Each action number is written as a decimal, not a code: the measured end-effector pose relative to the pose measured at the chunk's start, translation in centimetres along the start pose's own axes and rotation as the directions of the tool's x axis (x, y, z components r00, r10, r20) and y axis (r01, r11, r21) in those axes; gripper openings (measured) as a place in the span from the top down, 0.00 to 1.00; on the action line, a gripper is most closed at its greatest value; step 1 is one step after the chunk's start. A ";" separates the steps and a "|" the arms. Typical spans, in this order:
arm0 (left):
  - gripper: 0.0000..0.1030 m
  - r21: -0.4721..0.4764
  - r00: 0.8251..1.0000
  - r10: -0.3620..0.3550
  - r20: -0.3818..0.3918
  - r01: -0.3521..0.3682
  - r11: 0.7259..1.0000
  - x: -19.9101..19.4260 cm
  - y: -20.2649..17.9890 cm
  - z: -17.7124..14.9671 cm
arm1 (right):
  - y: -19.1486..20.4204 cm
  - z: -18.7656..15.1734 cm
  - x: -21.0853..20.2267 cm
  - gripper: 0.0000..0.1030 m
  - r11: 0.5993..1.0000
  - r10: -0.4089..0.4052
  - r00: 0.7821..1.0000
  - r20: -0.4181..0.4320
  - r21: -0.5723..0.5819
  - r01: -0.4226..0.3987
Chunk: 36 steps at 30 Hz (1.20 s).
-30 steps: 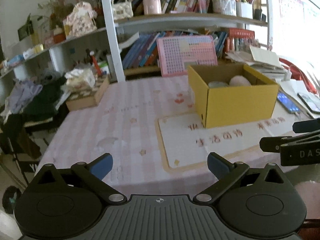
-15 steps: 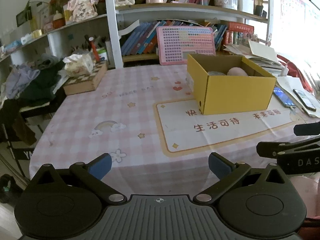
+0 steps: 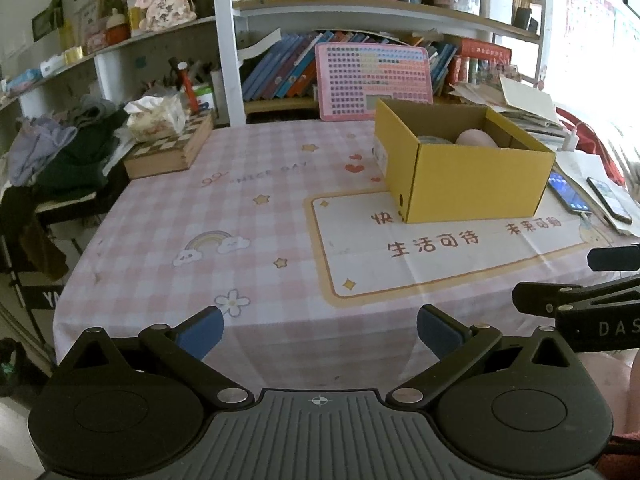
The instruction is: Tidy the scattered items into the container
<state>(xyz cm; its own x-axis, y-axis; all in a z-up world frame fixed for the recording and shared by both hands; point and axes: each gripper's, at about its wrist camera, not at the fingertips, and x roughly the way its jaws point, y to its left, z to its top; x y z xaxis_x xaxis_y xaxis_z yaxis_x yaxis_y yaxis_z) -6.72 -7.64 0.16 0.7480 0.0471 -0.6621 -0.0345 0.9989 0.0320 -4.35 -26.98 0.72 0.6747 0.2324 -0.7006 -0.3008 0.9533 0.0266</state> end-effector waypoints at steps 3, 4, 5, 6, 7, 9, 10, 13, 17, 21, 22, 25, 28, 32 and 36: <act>0.00 -0.003 1.000 -0.001 -0.003 0.001 1.000 0.1 0.0 0.0 | 0.1 0.0 0.1 0.04 1.000 0.003 1.000 -0.001 -0.007 -0.003; 0.00 -0.004 1.000 -0.002 -0.004 0.002 1.000 0.1 0.1 0.0 | 0.1 0.1 0.1 0.04 1.000 0.003 1.000 -0.002 -0.009 -0.003; 0.00 -0.004 1.000 -0.002 -0.004 0.002 1.000 0.1 0.1 0.1 | 0.1 0.1 0.1 0.04 1.000 0.004 1.000 -0.002 -0.010 -0.004; 0.00 -0.004 1.000 -0.002 -0.004 0.002 1.000 0.1 0.1 0.1 | 0.1 0.2 0.2 0.04 1.000 0.005 1.000 -0.003 -0.011 -0.005; 0.00 -0.003 1.000 -0.002 -0.005 0.002 1.000 0.1 0.1 0.1 | 0.0 0.2 0.2 0.04 1.000 0.005 1.000 -0.003 -0.011 -0.005; 0.00 -0.002 1.000 -0.002 -0.003 0.002 1.000 0.1 0.1 0.1 | 0.0 0.2 0.2 0.04 1.000 0.005 1.000 -0.002 -0.009 -0.005; 0.00 -0.001 1.000 -0.003 -0.002 0.003 1.000 0.1 0.1 0.1 | 0.0 0.2 0.2 0.04 1.000 0.005 1.000 -0.002 -0.008 -0.005; 0.00 0.001 1.000 -0.003 -0.002 0.003 1.000 0.1 -0.1 0.0 | 0.0 0.2 0.2 0.04 1.000 0.006 1.000 -0.003 -0.009 -0.006; 0.00 0.002 1.000 -0.003 -0.001 0.003 1.000 0.1 -0.2 0.0 | 0.0 0.3 0.2 0.04 1.000 0.006 1.000 -0.003 -0.008 -0.006; 0.00 0.001 1.000 -0.005 -0.002 0.005 1.000 0.1 -0.1 0.0 | 0.0 0.3 0.2 0.04 1.000 0.005 1.000 -0.002 -0.007 -0.005; 0.00 0.000 1.000 -0.006 -0.001 0.006 1.000 0.1 -0.1 0.0 | 0.0 0.3 0.3 0.04 1.000 0.005 1.000 -0.003 -0.007 -0.005; 0.00 -0.002 1.000 -0.013 0.001 0.013 1.000 0.1 -0.2 0.1 | 0.0 0.4 0.3 0.04 1.000 0.006 1.000 -0.003 -0.008 -0.006; 0.00 -0.001 1.000 -0.014 0.000 0.014 1.000 0.1 -0.2 0.2 | 0.0 0.4 0.3 0.04 1.000 0.005 1.000 -0.003 -0.007 -0.005; 0.00 -0.004 1.000 -0.021 -0.002 0.021 1.000 0.3 -0.1 0.3 | 0.0 0.5 0.3 0.04 1.000 0.005 1.000 -0.005 -0.007 -0.006; 0.00 -0.012 0.999 -0.034 -0.001 0.034 0.999 0.4 0.0 0.3 | -0.1 0.6 0.3 0.04 1.000 0.005 1.000 -0.006 -0.007 -0.005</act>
<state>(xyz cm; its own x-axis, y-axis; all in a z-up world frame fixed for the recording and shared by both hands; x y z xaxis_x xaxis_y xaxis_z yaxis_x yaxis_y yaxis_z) -6.24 -7.60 0.10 0.7483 0.0134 -0.6632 -0.0172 0.9999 0.0008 -3.71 -26.86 0.94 0.6692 0.2358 -0.7047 -0.3085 0.9509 0.0253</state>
